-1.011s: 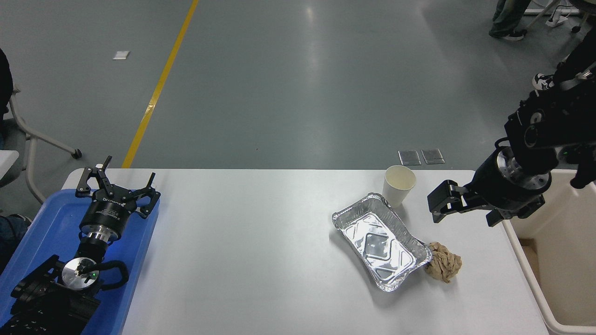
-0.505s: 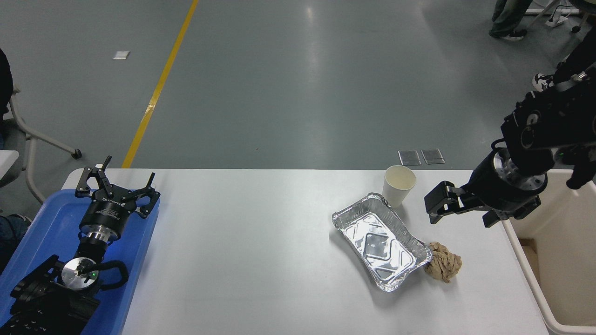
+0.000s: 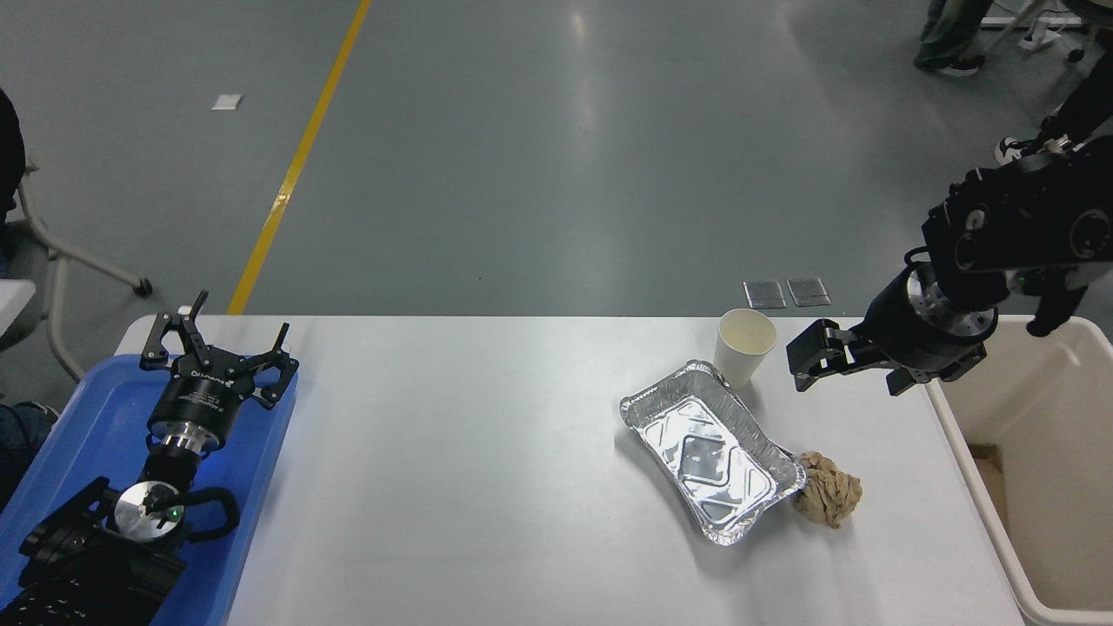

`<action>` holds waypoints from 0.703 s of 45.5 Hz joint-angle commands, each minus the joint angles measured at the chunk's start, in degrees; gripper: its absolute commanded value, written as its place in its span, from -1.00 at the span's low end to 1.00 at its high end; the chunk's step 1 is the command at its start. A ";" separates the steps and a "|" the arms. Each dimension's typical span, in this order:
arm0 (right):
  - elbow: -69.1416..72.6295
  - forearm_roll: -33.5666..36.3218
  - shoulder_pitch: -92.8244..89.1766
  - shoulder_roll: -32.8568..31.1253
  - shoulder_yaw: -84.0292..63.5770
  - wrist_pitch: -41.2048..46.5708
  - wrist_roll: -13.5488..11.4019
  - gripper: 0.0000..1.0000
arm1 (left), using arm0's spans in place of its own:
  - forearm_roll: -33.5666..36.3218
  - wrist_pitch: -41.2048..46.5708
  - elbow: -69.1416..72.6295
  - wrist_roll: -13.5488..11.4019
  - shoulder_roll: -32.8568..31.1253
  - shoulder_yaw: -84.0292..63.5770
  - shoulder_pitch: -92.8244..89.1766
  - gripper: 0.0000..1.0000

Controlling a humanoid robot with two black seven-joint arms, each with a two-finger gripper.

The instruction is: Pick up paper cup place in dustbin

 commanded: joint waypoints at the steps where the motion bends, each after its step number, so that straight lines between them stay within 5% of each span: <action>1: -16.46 -2.77 -13.05 2.66 1.92 -8.04 -0.37 1.00 | 0.01 0.00 -0.05 -0.01 0.08 0.38 -0.21 0.99; 14: -31.94 -1.28 -24.75 6.44 7.80 -21.23 -1.77 1.00 | 0.01 0.00 -0.05 0.07 0.08 0.47 -0.29 0.99; 32: -38.80 1.71 -35.83 10.13 12.99 -28.79 -4.59 1.00 | 0.01 0.00 -0.05 0.07 0.08 0.47 -0.29 0.99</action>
